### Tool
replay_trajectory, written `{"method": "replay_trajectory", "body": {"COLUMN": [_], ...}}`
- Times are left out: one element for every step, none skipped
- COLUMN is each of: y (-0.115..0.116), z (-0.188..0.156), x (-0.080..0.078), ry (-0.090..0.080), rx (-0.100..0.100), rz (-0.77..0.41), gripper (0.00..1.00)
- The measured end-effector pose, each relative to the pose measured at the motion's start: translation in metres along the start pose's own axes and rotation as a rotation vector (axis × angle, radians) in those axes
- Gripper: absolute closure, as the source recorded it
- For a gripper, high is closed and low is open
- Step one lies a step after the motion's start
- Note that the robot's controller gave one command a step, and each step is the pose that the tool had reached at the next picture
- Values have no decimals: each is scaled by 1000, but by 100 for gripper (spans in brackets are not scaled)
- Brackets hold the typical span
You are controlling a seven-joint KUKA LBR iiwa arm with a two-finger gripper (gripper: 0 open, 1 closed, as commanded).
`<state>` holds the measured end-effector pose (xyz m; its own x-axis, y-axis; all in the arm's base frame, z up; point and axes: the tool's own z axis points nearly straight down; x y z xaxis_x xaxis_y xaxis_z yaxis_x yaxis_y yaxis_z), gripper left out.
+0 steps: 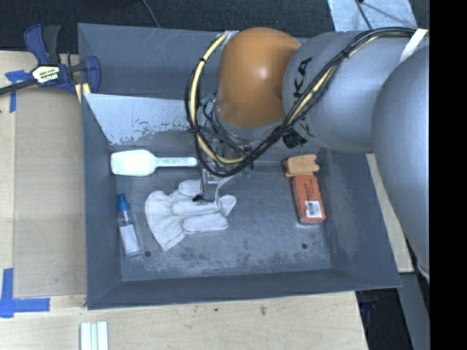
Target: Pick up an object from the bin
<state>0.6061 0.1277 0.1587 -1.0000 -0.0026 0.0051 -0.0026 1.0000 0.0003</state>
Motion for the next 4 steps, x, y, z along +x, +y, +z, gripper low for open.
{"method": "replay_trajectory", "body": {"y": [-1,-14,-16,-21], "z": [-5,59,64,57], "x": [-2,33,45,36], "ry": [-8,-10,-7,-10], "rx": [-1,0,1,0], "rz": [3,-126,-154,-181], "gripper": [0,0,0,0]}}
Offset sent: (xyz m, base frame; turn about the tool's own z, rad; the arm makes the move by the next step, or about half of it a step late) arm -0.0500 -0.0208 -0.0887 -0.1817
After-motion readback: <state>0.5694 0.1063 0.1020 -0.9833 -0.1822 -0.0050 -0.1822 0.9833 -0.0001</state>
